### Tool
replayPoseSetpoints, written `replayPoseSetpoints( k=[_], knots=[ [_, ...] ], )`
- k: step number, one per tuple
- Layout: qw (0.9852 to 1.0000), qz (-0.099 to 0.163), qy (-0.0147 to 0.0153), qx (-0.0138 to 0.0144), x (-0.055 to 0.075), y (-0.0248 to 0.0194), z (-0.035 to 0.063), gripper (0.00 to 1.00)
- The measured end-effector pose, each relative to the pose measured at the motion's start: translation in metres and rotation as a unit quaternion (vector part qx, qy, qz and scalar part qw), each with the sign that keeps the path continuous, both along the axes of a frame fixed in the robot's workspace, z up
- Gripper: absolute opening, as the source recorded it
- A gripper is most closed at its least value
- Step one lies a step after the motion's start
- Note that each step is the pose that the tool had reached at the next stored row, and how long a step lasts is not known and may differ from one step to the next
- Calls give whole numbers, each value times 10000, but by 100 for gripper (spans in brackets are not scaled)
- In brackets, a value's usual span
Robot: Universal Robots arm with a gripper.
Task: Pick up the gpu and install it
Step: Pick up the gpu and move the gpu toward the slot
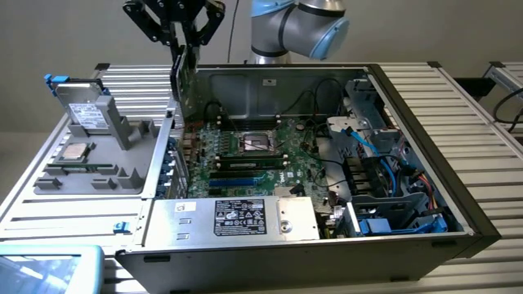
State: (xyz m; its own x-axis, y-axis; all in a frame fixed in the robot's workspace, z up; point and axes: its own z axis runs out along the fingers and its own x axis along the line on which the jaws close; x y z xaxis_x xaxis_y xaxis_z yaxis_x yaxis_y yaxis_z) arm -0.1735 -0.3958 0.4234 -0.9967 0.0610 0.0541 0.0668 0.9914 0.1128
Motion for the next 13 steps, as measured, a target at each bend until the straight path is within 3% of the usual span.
replayPoseSetpoints(
  k=[3, 10, 13],
  knots=[
    [10000, 0, -14, -33, 130, 0, -24, 28],
    [10000, 0, -40, -53, 446, 0, -101, 28],
    [9999, 0, -50, -87, 582, 0, -125, 28]
  ],
)
